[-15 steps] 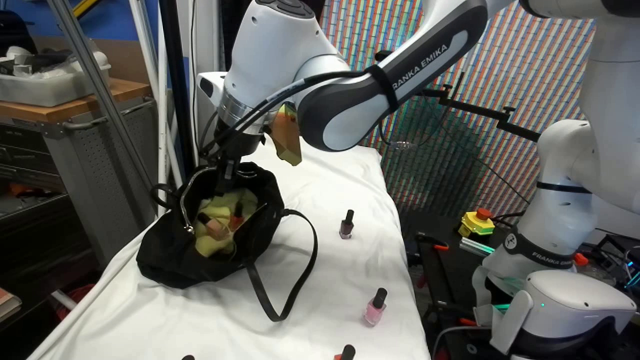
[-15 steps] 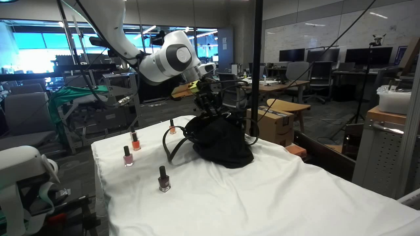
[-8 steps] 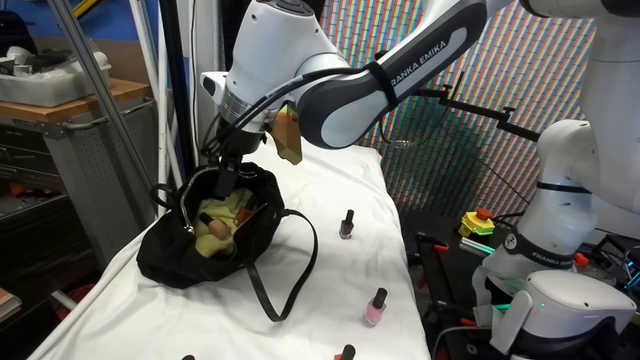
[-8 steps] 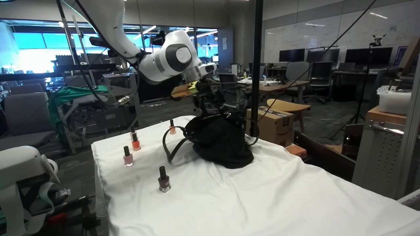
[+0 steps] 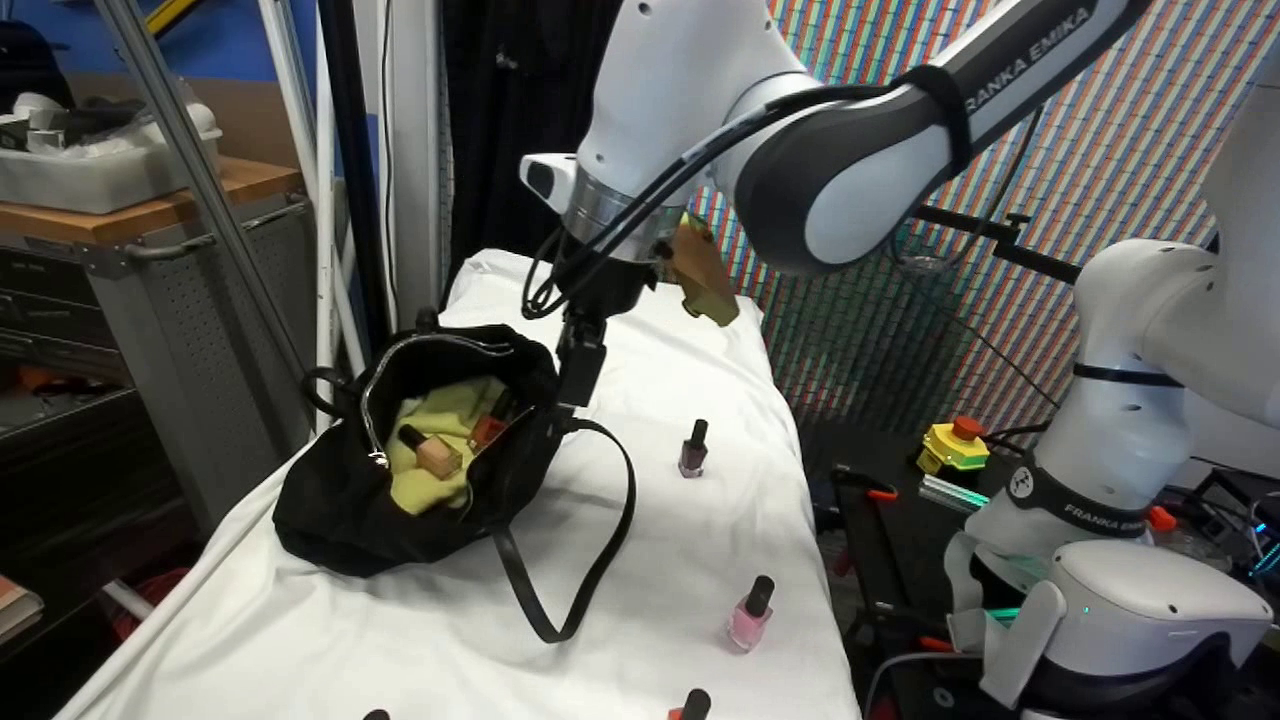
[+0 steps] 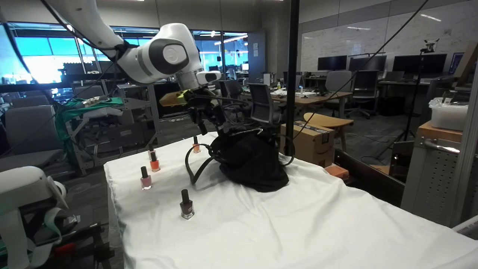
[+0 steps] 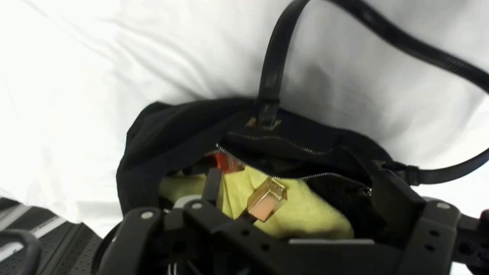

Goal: Put the nail polish bottles in the bag

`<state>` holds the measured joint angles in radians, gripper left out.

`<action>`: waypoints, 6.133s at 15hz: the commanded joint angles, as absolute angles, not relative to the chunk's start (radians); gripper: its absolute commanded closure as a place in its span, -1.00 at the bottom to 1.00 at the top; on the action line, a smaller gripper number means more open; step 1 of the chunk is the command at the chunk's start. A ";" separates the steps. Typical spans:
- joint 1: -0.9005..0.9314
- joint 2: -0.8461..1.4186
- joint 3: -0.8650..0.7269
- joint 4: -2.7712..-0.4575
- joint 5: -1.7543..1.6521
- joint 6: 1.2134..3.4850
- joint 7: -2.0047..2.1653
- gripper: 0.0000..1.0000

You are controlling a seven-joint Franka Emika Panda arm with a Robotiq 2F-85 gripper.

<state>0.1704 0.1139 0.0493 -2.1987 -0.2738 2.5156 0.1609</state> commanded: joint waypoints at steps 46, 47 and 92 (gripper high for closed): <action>0.006 0.150 0.000 -2.633 -0.059 2.806 -0.442 -1.00; 0.005 0.153 -0.001 -2.629 -0.068 2.810 -0.432 -1.00; 0.105 0.126 0.085 -2.177 -0.406 2.476 0.008 0.69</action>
